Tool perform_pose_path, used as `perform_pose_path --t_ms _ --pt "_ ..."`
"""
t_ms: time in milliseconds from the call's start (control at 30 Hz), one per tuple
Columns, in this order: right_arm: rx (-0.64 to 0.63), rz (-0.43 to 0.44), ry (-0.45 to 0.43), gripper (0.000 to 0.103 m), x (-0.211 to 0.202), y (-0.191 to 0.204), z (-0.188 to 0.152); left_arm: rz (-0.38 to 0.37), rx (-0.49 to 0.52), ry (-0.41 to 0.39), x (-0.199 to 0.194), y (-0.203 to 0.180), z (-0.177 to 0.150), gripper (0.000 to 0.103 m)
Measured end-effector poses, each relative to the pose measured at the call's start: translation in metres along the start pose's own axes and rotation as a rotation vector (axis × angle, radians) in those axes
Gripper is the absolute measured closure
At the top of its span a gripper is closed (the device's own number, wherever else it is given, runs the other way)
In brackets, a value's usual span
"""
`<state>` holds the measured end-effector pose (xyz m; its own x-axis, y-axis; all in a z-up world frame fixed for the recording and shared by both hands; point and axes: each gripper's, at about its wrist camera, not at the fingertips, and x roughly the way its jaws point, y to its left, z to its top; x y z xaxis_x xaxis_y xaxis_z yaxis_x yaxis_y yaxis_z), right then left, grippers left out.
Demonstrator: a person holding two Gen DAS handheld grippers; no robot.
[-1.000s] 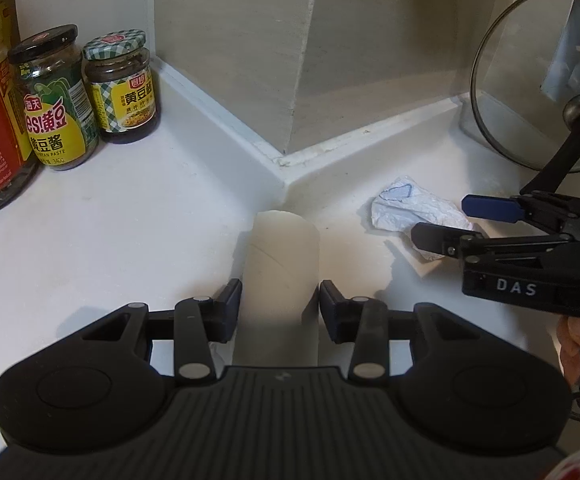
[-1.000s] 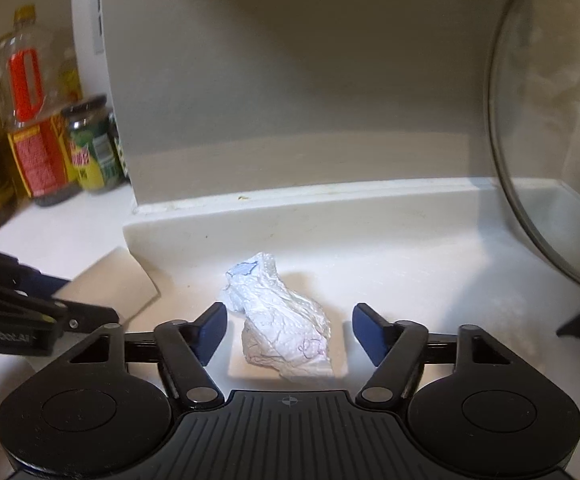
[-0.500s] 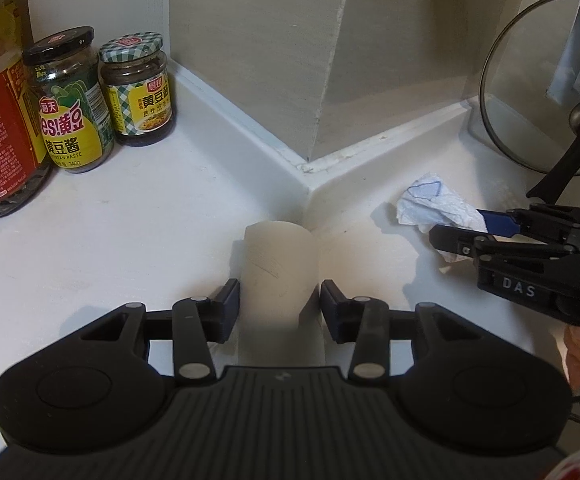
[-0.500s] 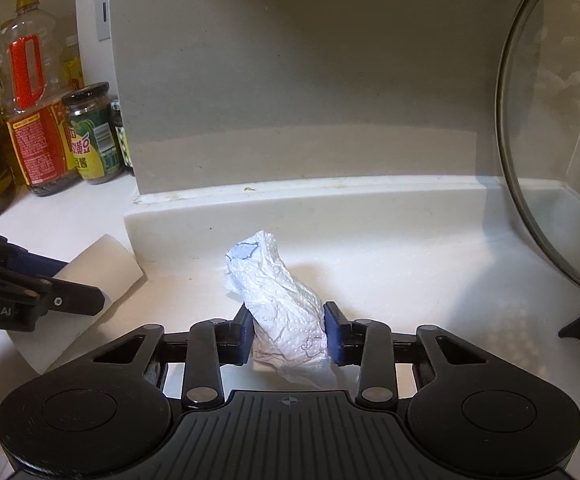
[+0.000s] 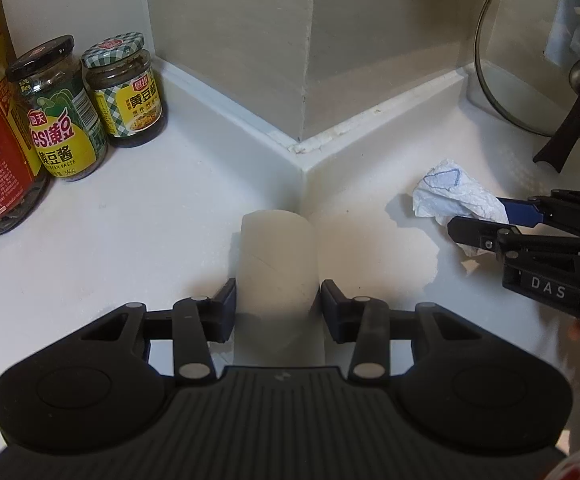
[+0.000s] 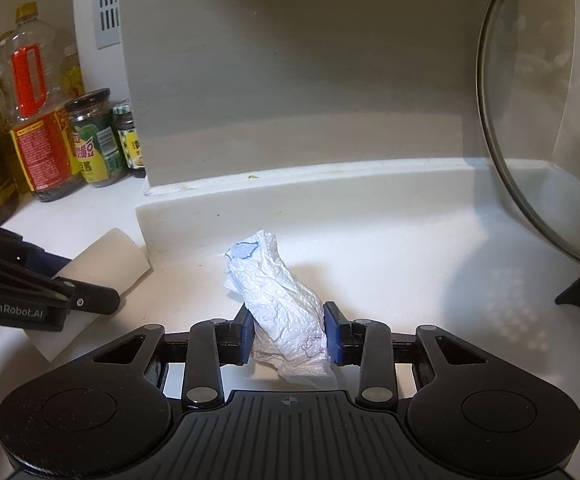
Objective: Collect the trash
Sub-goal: 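Grasp the crumpled white tissue with the right tool, then carry the paper tube and tissue down over the trash bin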
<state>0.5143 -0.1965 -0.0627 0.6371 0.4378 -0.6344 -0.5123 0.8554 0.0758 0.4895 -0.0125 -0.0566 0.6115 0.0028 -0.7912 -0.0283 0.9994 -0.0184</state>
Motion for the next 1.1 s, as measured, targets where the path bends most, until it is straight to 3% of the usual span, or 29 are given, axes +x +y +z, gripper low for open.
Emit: perform_pose_path --t_ms 533,1100 --pt "0.095 -0.077 0.029 0.067 -0.033 0.01 -0.018 -0.05 0.019 -0.029 -0.036 -0.004 -0.019 0.064" --pt "0.199 -0.181 0.013 0.067 -0.136 0.065 -0.063 -0.184 0.08 -0.075 -0.112 -0.009 -0.085 0.064"
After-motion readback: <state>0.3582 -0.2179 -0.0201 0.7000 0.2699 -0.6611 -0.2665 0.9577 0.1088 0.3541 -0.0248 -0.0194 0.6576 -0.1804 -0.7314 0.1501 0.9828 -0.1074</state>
